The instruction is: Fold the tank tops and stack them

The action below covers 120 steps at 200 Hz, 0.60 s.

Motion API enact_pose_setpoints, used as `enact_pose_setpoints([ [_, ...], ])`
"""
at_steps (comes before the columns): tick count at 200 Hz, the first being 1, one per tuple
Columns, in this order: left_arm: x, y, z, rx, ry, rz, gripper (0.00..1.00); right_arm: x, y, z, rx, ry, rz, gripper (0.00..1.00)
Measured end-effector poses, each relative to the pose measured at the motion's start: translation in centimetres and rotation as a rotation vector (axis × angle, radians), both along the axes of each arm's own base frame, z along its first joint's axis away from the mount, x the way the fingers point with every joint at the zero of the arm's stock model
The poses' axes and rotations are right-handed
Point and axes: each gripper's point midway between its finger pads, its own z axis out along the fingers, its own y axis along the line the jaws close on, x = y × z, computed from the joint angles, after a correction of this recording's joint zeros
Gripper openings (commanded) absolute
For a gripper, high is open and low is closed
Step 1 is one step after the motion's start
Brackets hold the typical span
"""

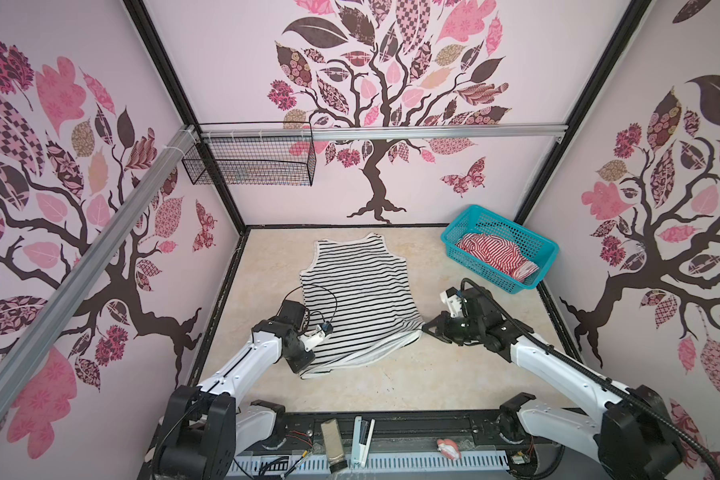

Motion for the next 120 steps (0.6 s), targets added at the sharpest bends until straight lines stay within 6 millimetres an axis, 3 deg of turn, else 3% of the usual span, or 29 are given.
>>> enact_pose_setpoints([
  [20,0.0,0.1,-0.1,0.008,0.0,-0.003,0.17,0.5,0.4,1.8,0.027,-0.032,0.008,0.08],
  [76,-1.0,0.6,-0.9,0.039,0.019,-0.034,0.13,-0.4,0.1,1.9,0.021,0.005,0.002,0.1],
  [120,-1.9,1.0,-1.3,0.053,0.021,-0.053,0.12,-0.9,-1.5,-0.7,-0.092,0.049,-0.036,0.1],
])
